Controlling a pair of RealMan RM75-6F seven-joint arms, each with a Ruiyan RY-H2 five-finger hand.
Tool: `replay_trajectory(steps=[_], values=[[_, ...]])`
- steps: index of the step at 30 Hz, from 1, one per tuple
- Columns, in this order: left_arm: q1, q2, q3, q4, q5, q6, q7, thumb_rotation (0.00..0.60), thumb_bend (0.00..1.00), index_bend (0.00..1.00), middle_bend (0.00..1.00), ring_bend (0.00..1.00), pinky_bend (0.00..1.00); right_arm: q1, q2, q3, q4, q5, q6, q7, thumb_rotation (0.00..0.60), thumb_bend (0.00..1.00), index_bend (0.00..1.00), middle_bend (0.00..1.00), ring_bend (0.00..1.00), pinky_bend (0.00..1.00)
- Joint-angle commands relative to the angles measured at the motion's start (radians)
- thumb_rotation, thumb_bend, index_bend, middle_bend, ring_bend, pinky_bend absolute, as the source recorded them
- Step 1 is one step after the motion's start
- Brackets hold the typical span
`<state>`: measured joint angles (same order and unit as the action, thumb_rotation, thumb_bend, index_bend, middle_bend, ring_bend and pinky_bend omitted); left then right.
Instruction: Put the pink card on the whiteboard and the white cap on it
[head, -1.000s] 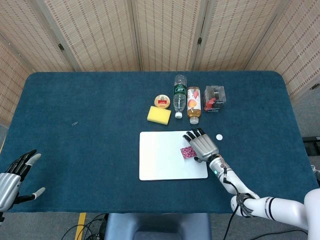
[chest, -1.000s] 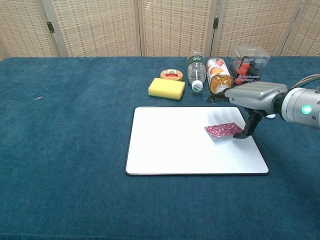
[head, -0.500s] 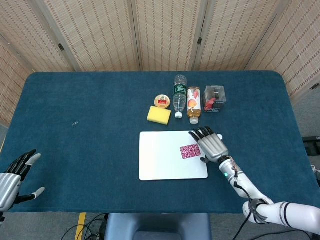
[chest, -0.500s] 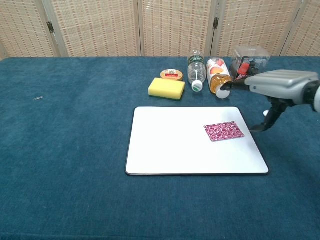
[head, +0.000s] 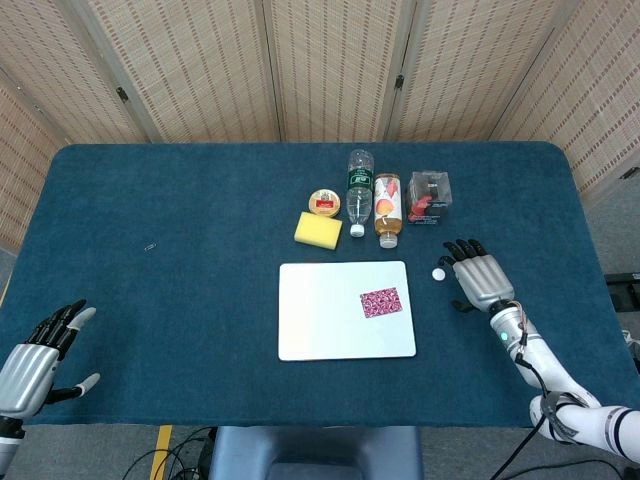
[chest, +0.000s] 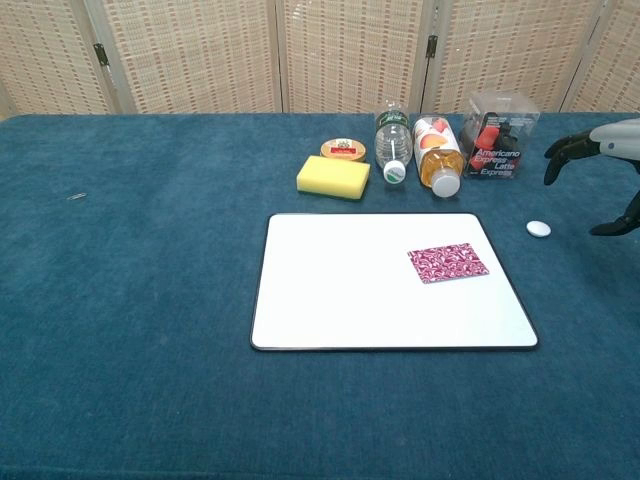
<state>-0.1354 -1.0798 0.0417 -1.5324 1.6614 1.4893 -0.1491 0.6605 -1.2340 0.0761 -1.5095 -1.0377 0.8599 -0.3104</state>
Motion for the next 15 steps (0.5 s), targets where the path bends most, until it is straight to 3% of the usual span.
replay_trajectory(steps=[1,15], values=[[-0.003,0.001,-0.003,0.0,-0.008,-0.008,-0.005,0.6,0.22,0.0,0.07,0.09,0.19,0.018,-0.032,0.01,0.071,0.022,-0.048,0.023,0.6,0.14,0.29,0.07,0.0,0.0],[-0.012,0.008,-0.001,0.016,-0.008,-0.018,-0.048,0.6,0.22,0.0,0.07,0.09,0.19,0.09,-0.136,0.033,0.246,0.066,-0.161,0.032,0.6,0.15,0.34,0.08,0.0,0.0]])
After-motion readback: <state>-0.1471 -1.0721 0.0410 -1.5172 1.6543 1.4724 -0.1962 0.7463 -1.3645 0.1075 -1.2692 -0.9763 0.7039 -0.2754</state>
